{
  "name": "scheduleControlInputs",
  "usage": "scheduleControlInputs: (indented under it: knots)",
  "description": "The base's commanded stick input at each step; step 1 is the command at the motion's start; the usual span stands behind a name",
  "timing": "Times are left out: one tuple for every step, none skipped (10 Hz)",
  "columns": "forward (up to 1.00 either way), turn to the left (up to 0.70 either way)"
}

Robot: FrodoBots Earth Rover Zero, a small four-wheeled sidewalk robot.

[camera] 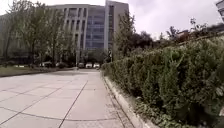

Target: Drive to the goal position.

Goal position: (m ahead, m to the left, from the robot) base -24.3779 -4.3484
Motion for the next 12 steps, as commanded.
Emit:
scheduleControlInputs:
  knots:
    - [0.0, 0.7]
    - [0.0, 0.7]
    - [0.0, 0.7]
    - [0.0, 0.7]
    - [0.0, 0.7]
    - [0.0, 0.7]
    - [0.0, 0.7]
    - [0.0, 0.7]
    - [0.0, 0.7]
    - [0.0, 0.7]
    - [0.0, 0.7]
    - [0.0, 0.7]
